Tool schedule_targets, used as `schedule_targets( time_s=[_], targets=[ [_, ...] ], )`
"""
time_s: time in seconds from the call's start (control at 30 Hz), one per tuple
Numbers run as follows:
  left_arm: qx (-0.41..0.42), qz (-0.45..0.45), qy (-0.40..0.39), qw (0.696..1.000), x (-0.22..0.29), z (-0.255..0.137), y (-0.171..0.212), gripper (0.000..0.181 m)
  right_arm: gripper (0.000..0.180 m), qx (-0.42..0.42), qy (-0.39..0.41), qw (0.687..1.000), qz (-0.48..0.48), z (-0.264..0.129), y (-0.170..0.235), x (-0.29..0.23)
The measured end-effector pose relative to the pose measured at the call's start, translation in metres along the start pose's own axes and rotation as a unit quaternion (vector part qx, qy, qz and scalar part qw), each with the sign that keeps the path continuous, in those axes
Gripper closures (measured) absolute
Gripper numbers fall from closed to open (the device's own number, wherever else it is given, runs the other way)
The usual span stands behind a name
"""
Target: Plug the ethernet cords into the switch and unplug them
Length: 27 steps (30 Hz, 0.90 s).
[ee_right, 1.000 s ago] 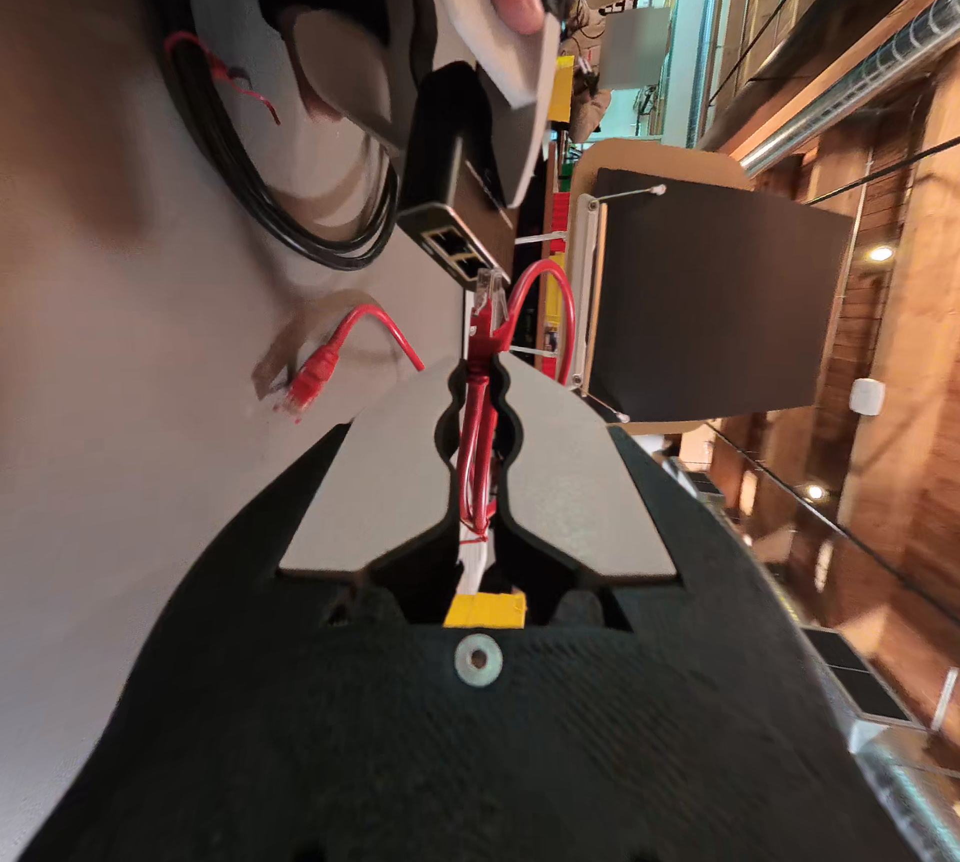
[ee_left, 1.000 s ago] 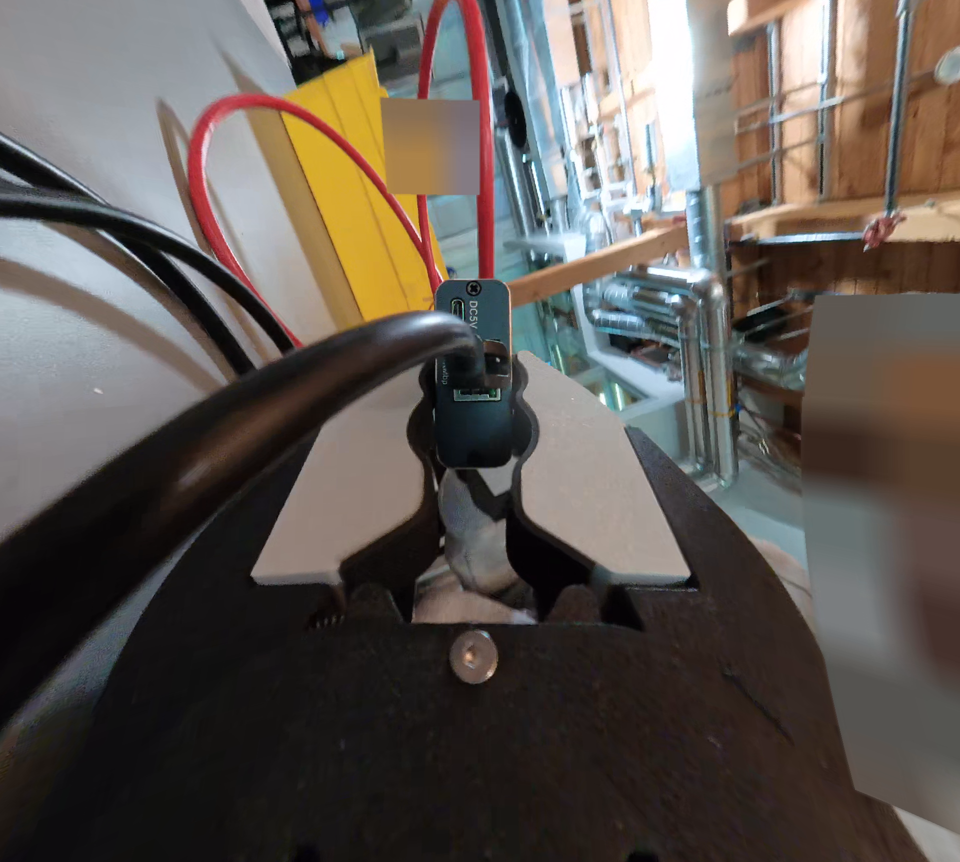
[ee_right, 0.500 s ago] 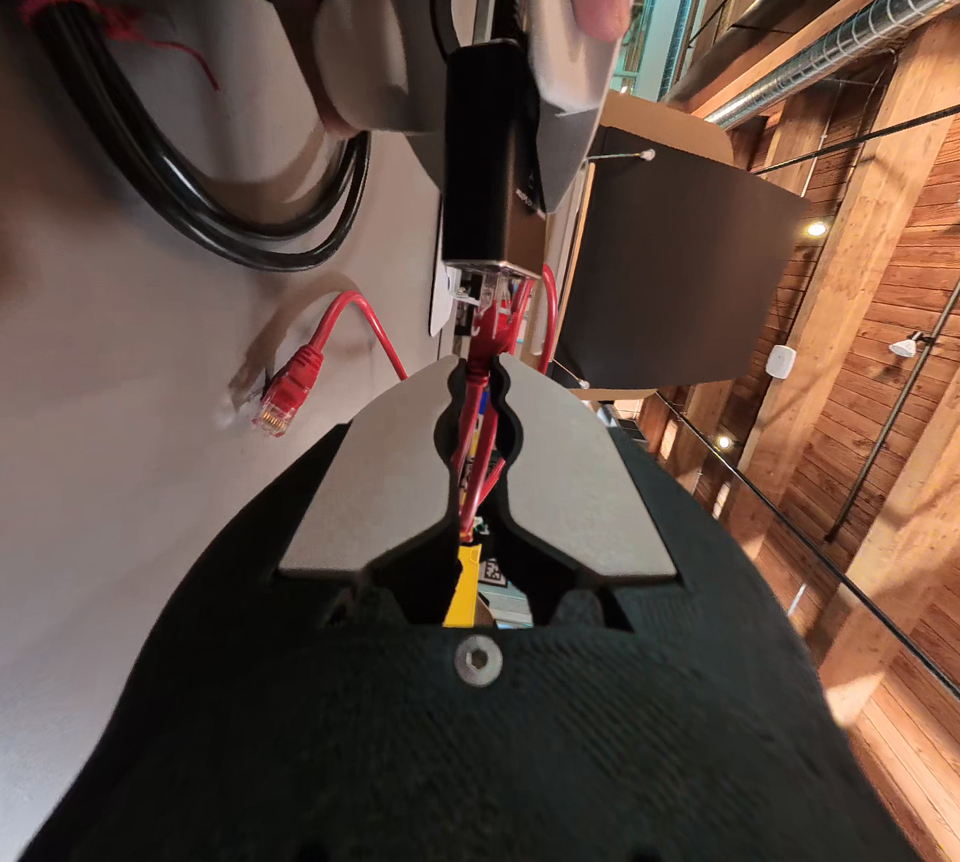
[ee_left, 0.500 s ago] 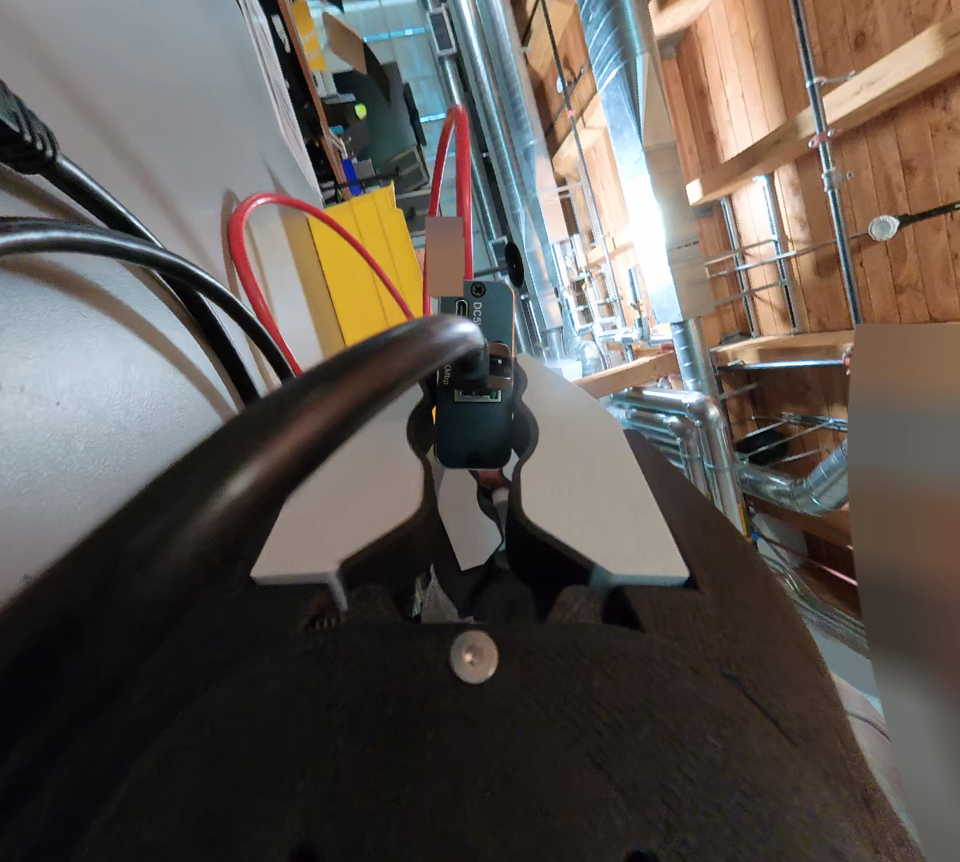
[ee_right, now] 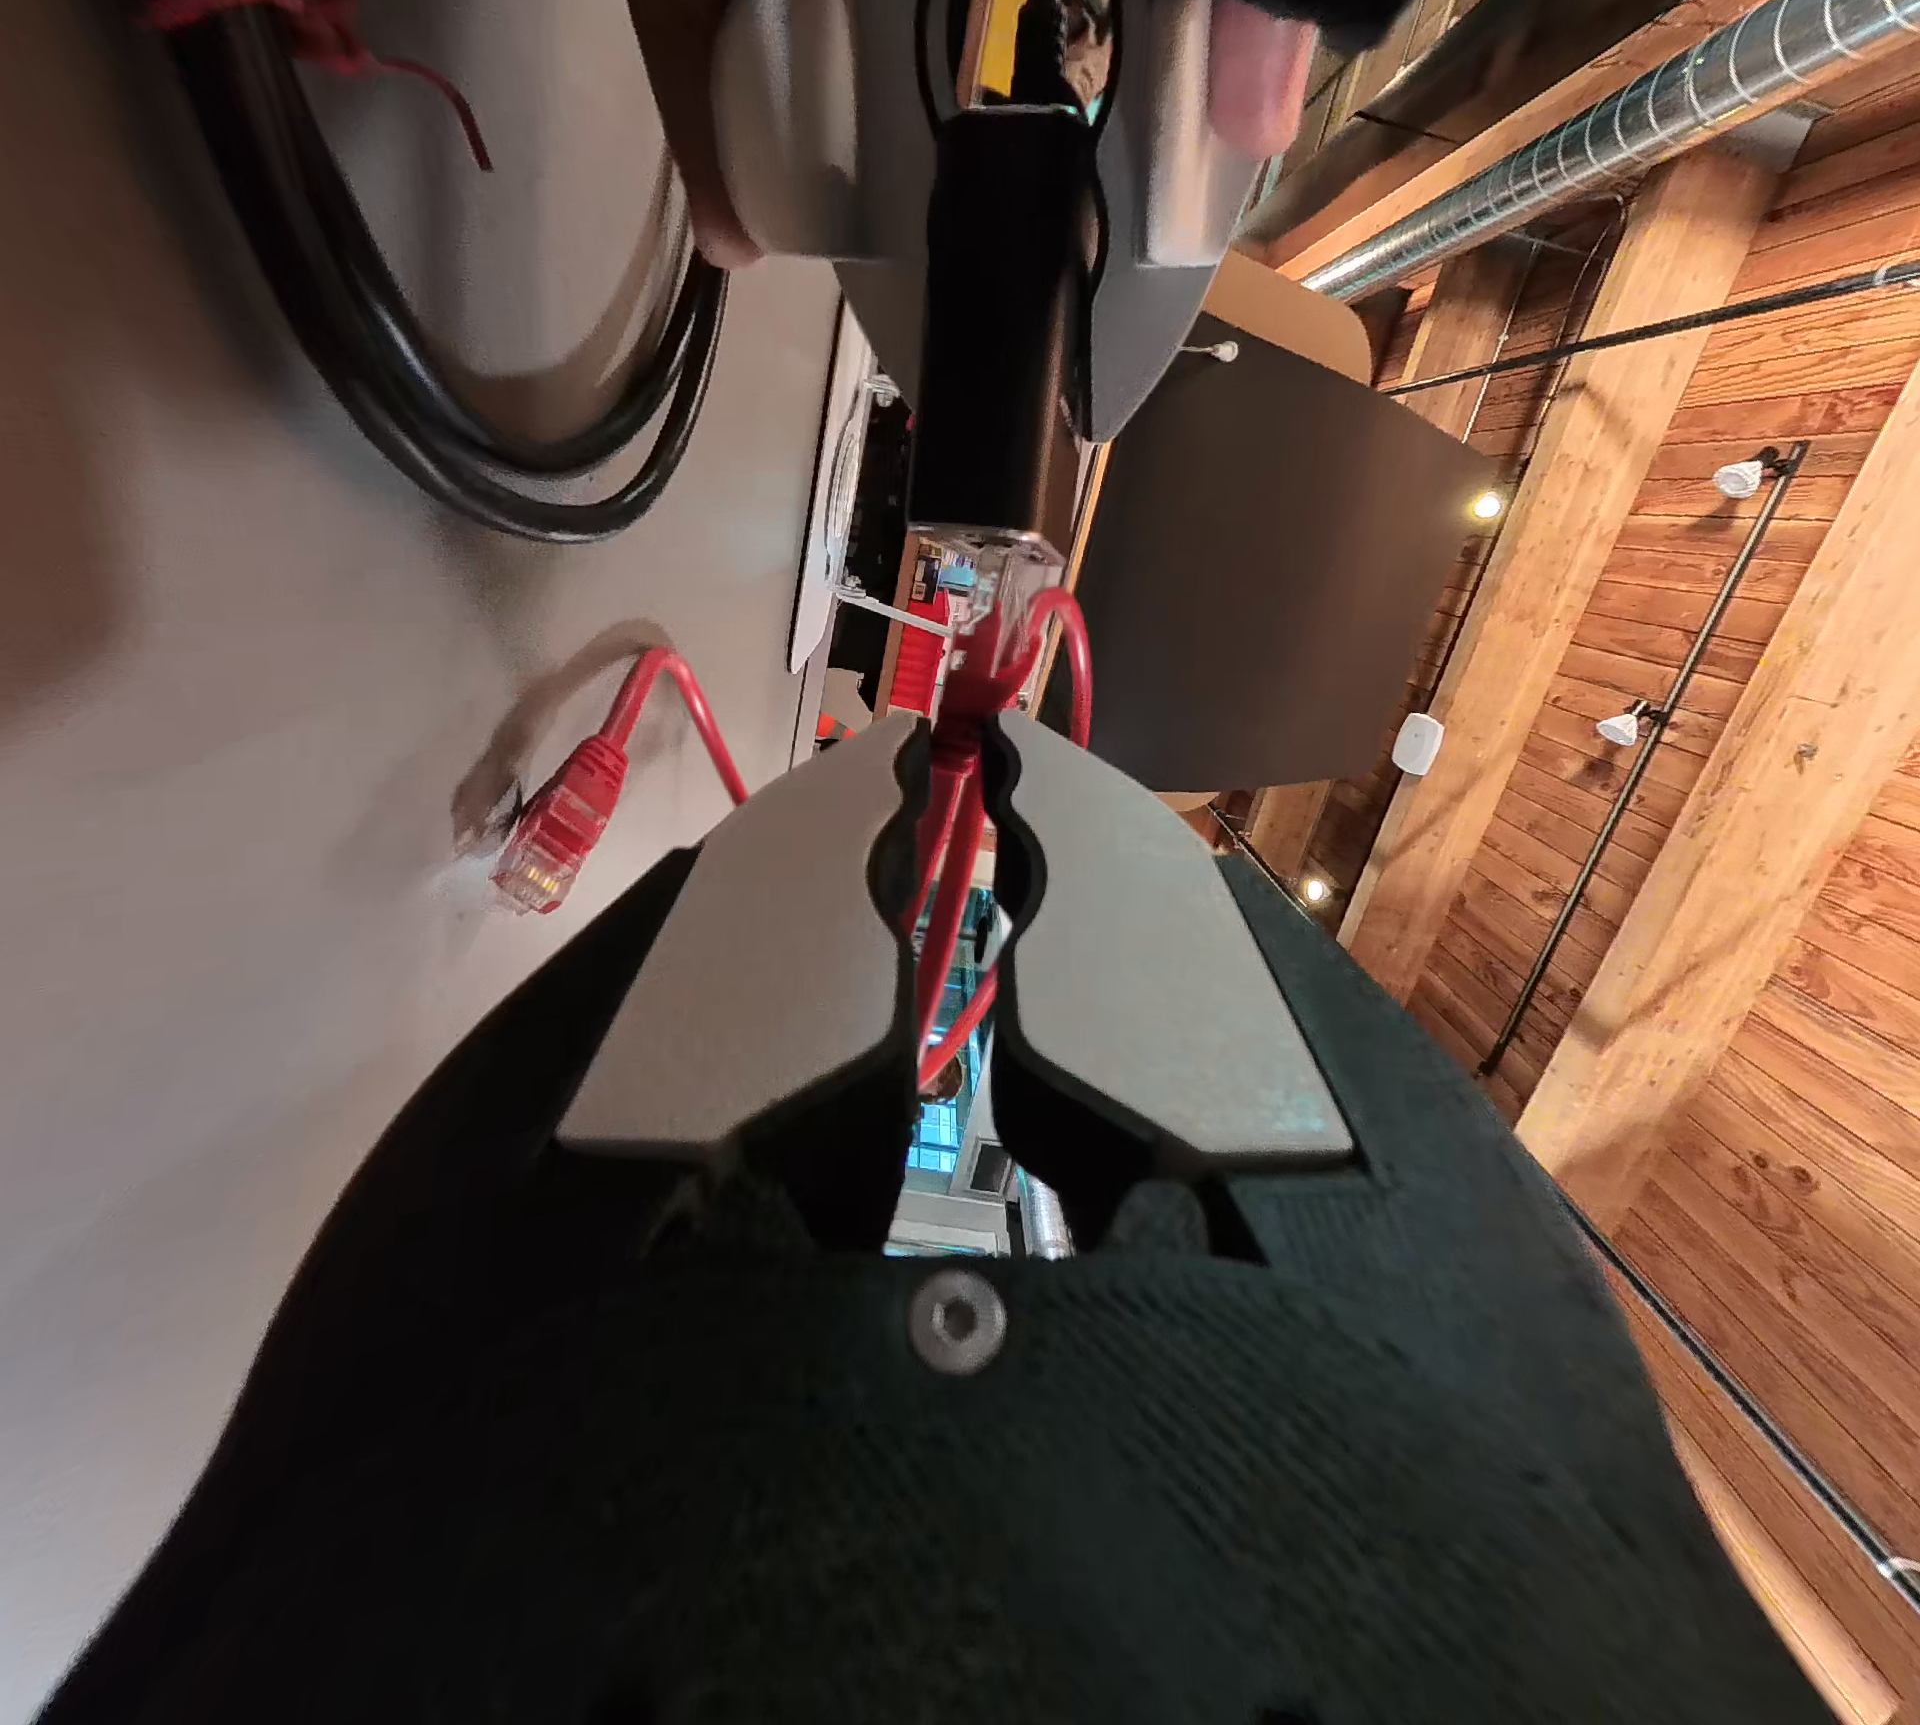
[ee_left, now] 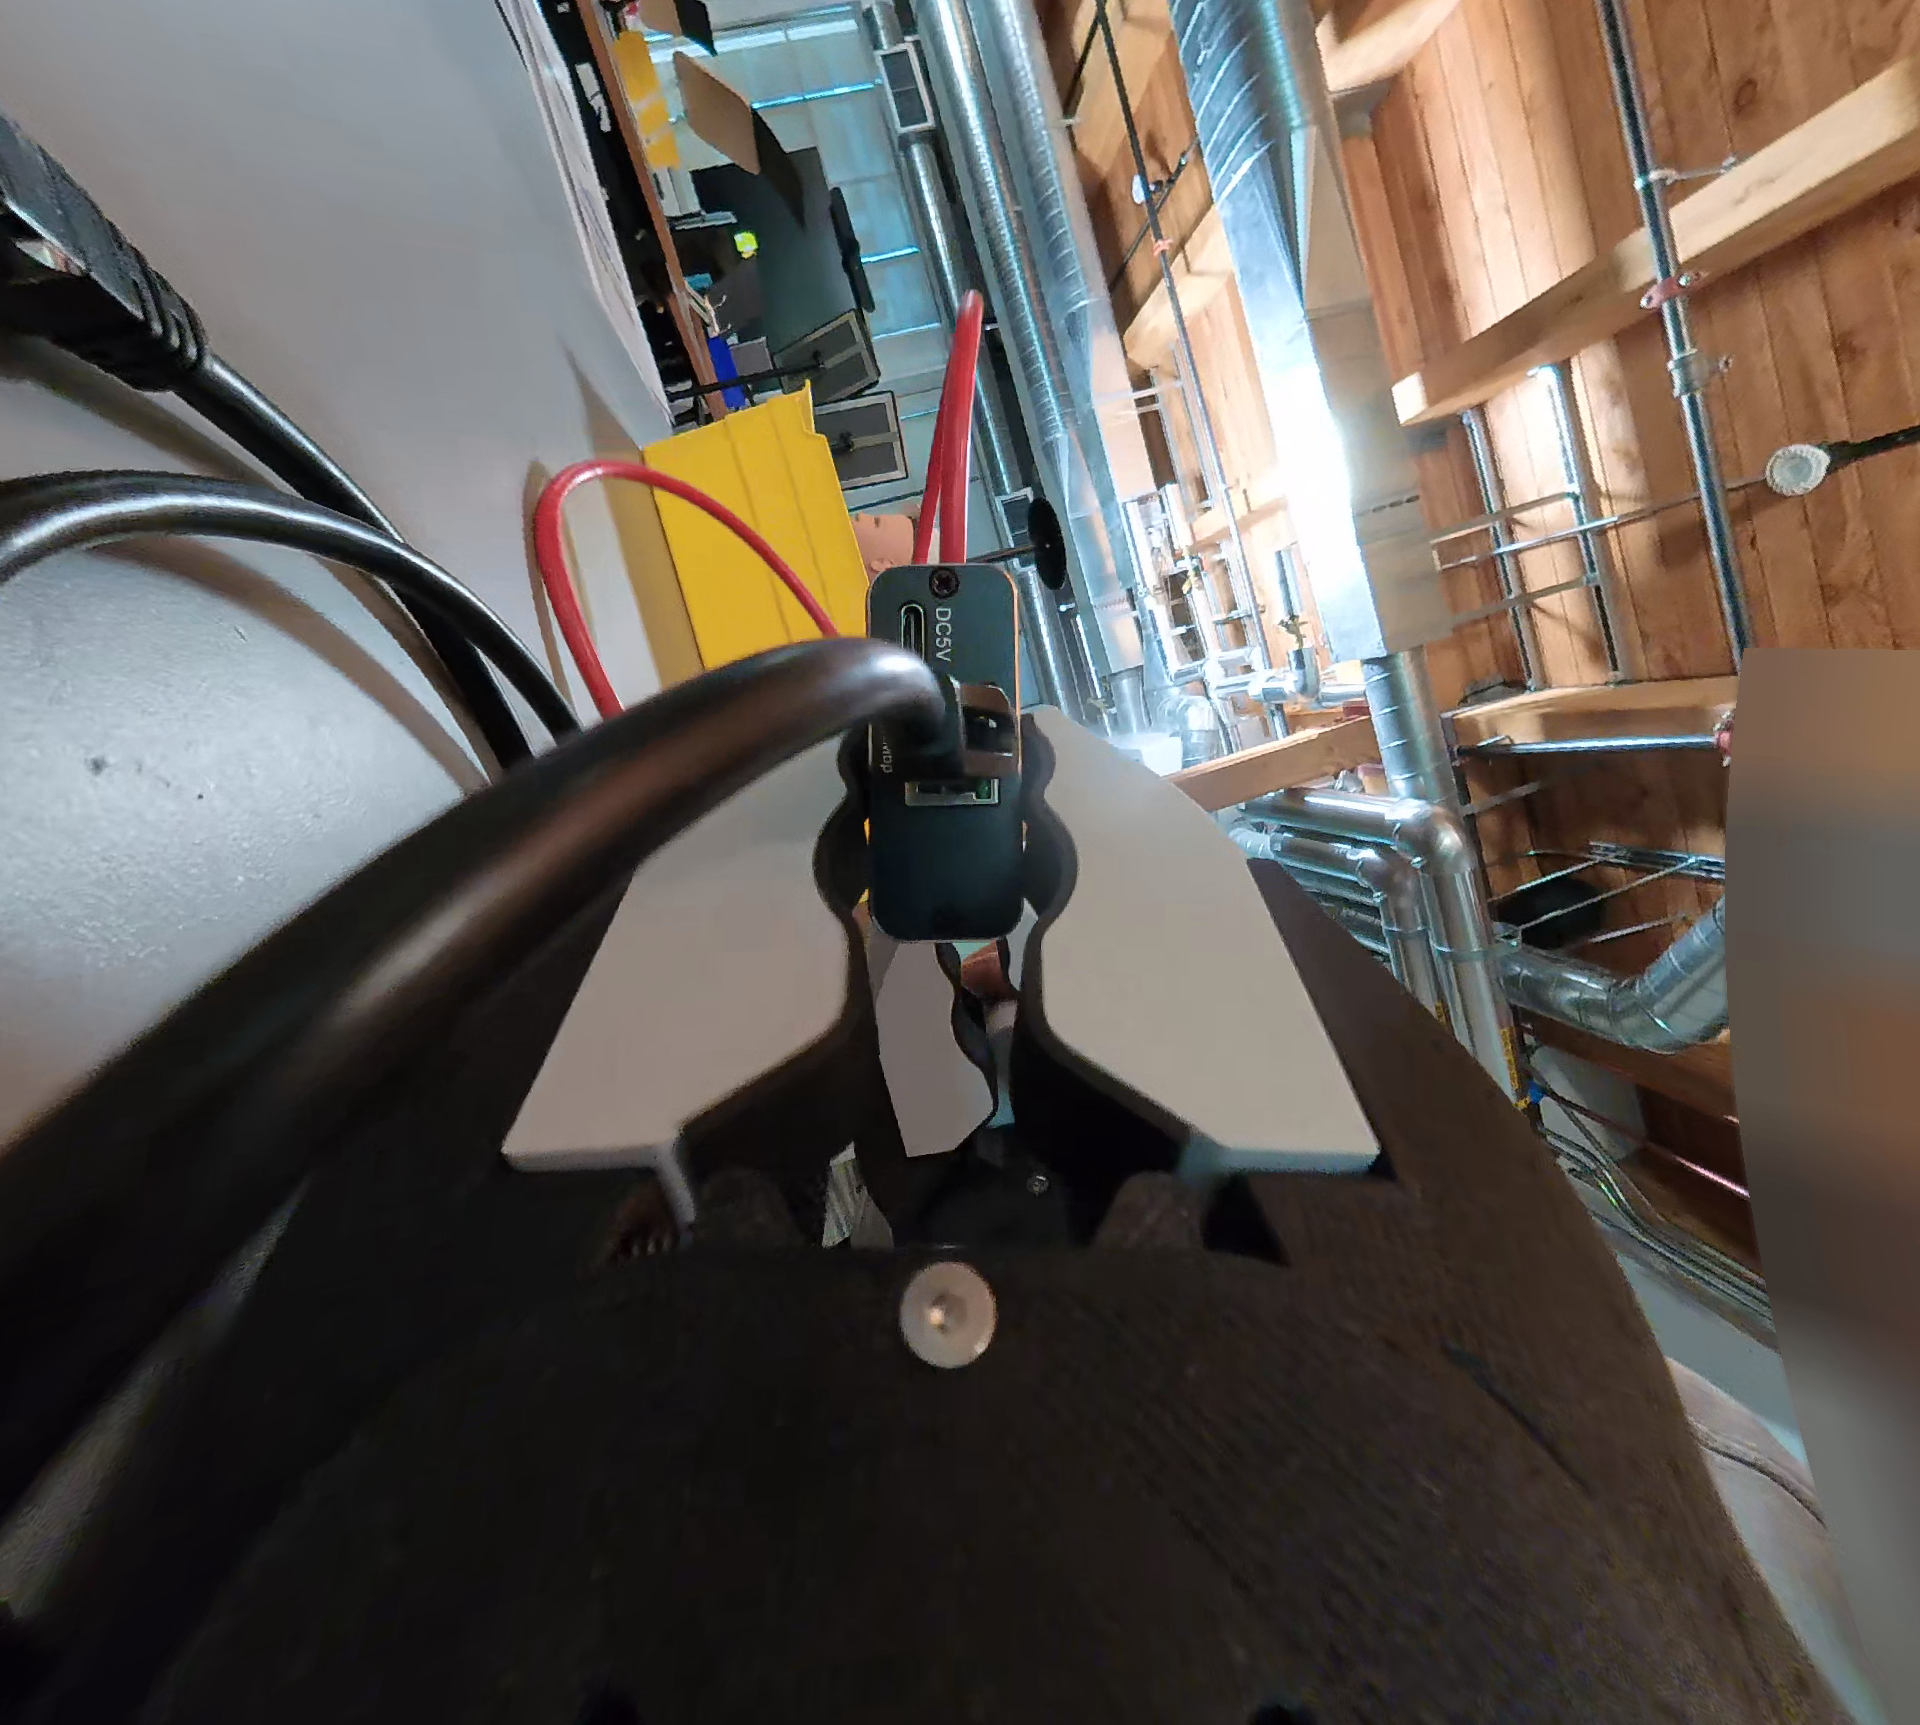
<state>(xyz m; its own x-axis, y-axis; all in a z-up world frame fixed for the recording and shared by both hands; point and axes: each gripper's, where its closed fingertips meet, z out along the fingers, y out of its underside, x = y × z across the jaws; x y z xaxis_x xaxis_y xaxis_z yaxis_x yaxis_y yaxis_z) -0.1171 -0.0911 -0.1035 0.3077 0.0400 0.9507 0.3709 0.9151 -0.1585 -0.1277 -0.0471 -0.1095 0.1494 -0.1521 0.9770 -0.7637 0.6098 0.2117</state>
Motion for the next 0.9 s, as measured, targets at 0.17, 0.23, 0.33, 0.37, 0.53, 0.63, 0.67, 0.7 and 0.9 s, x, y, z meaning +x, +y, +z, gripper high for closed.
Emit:
schedule_targets(
  time_s=[0.17,0.23,0.33,0.37,0.53,0.63,0.67,0.7,0.9],
  targets=[
    [0.003,0.005,-0.006,1.000,-0.002,-0.002,-0.004,0.156,0.171,0.014,0.012,1.000,-0.003,-0.004,-0.005,0.003],
    [-0.001,0.007,-0.009,1.000,-0.002,-0.002,-0.005,0.156,0.171,0.024,0.018,1.000,-0.007,-0.005,-0.008,0.004],
    [-0.012,0.013,-0.015,1.000,-0.003,-0.003,-0.006,0.156,0.171,0.047,0.024,0.998,-0.019,-0.009,-0.014,0.004],
    [-0.016,0.011,-0.015,1.000,-0.003,-0.003,-0.006,0.157,0.171,0.056,0.025,0.998,-0.025,-0.011,-0.016,0.004],
    [-0.073,-0.025,0.004,0.997,-0.002,-0.001,0.000,0.156,0.171,0.081,0.034,0.995,-0.048,-0.014,-0.015,0.005],
    [-0.080,-0.023,0.001,0.997,-0.003,-0.002,0.001,0.156,0.171,0.089,0.034,0.993,-0.065,-0.016,-0.015,0.005],
    [-0.081,-0.025,0.002,0.996,-0.003,-0.002,0.001,0.156,0.171,0.093,0.034,0.993,-0.070,-0.016,-0.016,0.004],
    [-0.082,-0.030,0.005,0.996,-0.003,-0.002,0.001,0.156,0.171,0.095,0.036,0.992,-0.076,-0.016,-0.016,0.005],
    [-0.119,-0.051,0.015,0.991,-0.001,-0.002,0.007,0.157,0.171,0.123,0.040,0.987,-0.098,-0.021,-0.016,0.007]
  ],
)
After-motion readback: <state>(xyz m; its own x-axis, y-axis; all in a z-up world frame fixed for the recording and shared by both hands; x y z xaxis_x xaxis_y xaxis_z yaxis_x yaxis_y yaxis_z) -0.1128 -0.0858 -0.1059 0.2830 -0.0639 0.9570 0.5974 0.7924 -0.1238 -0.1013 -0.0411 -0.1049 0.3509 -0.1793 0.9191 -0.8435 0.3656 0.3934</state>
